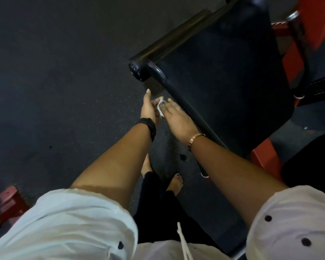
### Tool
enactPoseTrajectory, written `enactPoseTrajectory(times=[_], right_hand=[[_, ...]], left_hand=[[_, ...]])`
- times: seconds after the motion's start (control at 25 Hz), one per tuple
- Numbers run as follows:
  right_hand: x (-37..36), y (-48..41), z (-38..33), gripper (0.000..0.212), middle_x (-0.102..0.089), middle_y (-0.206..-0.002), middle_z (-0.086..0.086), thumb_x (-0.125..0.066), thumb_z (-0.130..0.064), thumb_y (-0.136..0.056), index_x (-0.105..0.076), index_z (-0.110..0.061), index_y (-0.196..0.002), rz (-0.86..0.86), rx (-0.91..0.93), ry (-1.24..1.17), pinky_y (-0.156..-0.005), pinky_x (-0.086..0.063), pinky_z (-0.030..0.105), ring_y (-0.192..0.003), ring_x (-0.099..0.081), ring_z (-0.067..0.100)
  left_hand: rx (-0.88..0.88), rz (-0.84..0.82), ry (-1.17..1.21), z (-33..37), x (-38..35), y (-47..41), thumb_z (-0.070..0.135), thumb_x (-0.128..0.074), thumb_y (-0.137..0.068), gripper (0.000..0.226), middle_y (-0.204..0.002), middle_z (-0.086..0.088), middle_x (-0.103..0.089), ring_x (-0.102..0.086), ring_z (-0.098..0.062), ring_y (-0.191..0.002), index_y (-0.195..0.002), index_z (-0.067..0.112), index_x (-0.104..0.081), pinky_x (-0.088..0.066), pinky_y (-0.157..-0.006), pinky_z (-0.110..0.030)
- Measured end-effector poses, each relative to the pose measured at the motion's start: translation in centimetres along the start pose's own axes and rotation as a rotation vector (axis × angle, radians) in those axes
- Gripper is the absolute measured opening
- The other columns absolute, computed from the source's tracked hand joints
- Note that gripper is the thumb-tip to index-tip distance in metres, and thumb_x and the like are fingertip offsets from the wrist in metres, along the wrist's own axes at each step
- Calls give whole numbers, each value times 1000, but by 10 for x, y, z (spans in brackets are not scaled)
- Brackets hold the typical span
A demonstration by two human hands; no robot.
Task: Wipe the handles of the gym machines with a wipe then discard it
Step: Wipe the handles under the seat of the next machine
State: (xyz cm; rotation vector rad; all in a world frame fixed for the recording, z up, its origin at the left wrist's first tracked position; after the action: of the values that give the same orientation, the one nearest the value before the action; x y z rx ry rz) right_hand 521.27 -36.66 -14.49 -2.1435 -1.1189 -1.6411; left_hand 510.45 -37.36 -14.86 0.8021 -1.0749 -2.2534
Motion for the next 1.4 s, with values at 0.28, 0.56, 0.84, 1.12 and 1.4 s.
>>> enactPoseTrajectory(times=[0.28, 0.56, 0.84, 1.12, 1.4], right_hand=[[-3, 88, 31, 50, -55, -132, 21, -60, 18, -77, -57, 5, -125, 270, 112, 40, -102, -45, 35, -121, -55, 29], [-23, 58, 11, 59, -22, -155, 16, -44, 8, -90, -27, 0, -146, 143, -97, 7, -111, -30, 31, -142, -26, 26], [-16, 101, 24, 54, -48, -137, 24, -58, 13, -80, -49, 5, -133, 291, -229, -113, -102, -40, 35, -122, -52, 34], [-26, 108, 29, 63, -30, -152, 14, -19, 12, -84, -36, -2, -143, 148, 116, 243, -93, -49, 26, -140, -28, 25], [-17, 89, 14, 56, -45, -142, 19, -59, 10, -80, -48, 1, -134, 244, -60, 60, -101, -46, 31, -132, -43, 28]], left_hand=[[-378, 33, -530, -5, -1, 14, 9, -46, -96, 25, -101, -8, -69, -64, -20, -97, -104, 6, -70, -50, -95, -34], [-755, -183, -1221, -12, 6, 28, 6, -48, -95, 43, -140, -13, -50, -43, -22, -133, -138, 7, -49, -27, -107, -17], [-838, -326, -1919, -22, 16, 27, 14, -47, -88, 80, -160, -9, 10, 10, -24, -147, -152, 10, 0, 3, -119, -37], [-877, -231, -2111, -23, 23, 22, 25, -40, -94, 77, -158, -10, 15, 13, -24, -146, -150, 9, 10, 6, -117, -35], [-789, -346, -1963, -21, 11, 28, -1, -39, -92, 72, -159, -8, 12, 12, -21, -147, -152, 8, 0, -11, -116, -32]])
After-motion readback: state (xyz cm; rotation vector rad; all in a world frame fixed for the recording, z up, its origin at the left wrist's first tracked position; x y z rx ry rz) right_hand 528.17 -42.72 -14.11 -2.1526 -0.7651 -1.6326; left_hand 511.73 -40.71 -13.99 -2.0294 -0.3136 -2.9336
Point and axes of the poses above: each hand's wrist, its own y-axis away from the middle knuckle, its own x-axis out of the back of the hand, z = x × y, the point moved 1 cm from there along -y, towards the middle knuckle
